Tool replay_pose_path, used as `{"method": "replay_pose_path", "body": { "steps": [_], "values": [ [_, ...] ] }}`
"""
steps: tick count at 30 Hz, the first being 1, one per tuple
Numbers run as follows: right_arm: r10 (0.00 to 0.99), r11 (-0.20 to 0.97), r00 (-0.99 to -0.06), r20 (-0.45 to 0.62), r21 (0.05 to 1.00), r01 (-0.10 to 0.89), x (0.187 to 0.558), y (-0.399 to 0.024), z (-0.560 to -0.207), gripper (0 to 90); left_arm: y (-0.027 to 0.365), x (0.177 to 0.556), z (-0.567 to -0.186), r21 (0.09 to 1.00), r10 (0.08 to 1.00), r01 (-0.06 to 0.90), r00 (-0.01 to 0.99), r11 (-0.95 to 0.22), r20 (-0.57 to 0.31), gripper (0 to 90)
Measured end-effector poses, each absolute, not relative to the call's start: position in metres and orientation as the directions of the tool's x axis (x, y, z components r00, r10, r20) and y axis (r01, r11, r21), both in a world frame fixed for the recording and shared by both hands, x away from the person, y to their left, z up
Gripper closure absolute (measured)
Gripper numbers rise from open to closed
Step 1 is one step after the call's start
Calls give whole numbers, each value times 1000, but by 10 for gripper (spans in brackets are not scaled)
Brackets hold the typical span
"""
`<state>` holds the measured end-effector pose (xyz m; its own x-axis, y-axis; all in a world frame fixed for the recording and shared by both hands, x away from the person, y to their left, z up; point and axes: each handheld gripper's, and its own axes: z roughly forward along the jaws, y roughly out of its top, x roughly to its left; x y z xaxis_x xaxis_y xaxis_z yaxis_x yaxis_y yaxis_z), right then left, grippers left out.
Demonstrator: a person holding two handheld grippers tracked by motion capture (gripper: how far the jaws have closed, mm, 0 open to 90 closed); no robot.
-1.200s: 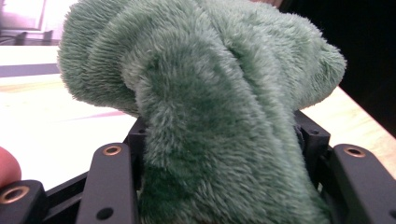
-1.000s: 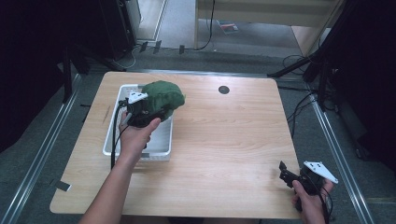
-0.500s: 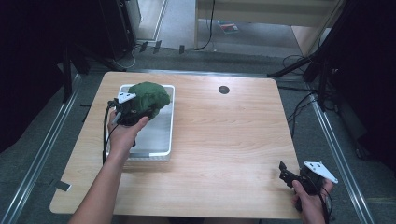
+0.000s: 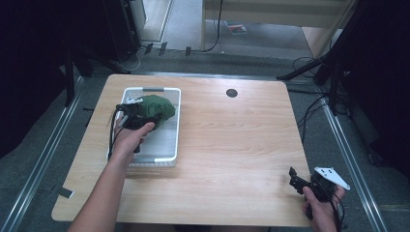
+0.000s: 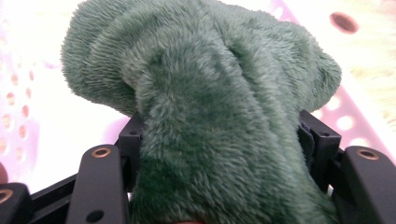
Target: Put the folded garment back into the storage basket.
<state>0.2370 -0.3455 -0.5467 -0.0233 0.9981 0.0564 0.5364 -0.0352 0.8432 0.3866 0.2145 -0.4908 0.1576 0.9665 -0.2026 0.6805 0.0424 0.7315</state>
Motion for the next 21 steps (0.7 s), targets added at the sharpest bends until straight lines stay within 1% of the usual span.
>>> {"method": "replay_pose_path", "body": {
  "steps": [5, 8, 11, 12, 14, 16, 19, 21],
  "values": [
    [998, -32, -23, 53, 843, 536, 237, -345, -547, 93, 218, 390, -496, 709, 971, 703, 129, 54, -202, 354],
    [998, -34, -21, 54, 843, 537, 237, -345, -547, 93, 221, 394, -499, 690, 960, 716, 110, 103, -257, 347],
    [998, -36, -20, 55, 842, 538, 237, -345, -547, 93, 222, 396, -501, 684, 960, 720, 94, 117, -262, 339],
    [998, -35, -21, 55, 842, 538, 237, -345, -547, 93, 222, 396, -502, 682, 963, 724, 99, 104, -252, 333],
    [998, -38, -20, 58, 841, 539, 237, -345, -547, 93, 221, 396, -502, 674, 963, 733, 103, 95, -248, 303],
    [998, -35, -22, 55, 842, 538, 237, -345, -547, 93, 221, 396, -501, 654, 955, 750, 112, 99, -274, 260],
    [998, -34, -23, 54, 843, 537, 237, -345, -547, 93, 220, 394, -497, 667, 953, 738, 114, 107, -279, 155],
    [998, -35, -22, 55, 842, 538, 237, -345, -547, 93, 221, 392, -494, 684, 949, 720, 124, 116, -290, 132]
  ]
}}
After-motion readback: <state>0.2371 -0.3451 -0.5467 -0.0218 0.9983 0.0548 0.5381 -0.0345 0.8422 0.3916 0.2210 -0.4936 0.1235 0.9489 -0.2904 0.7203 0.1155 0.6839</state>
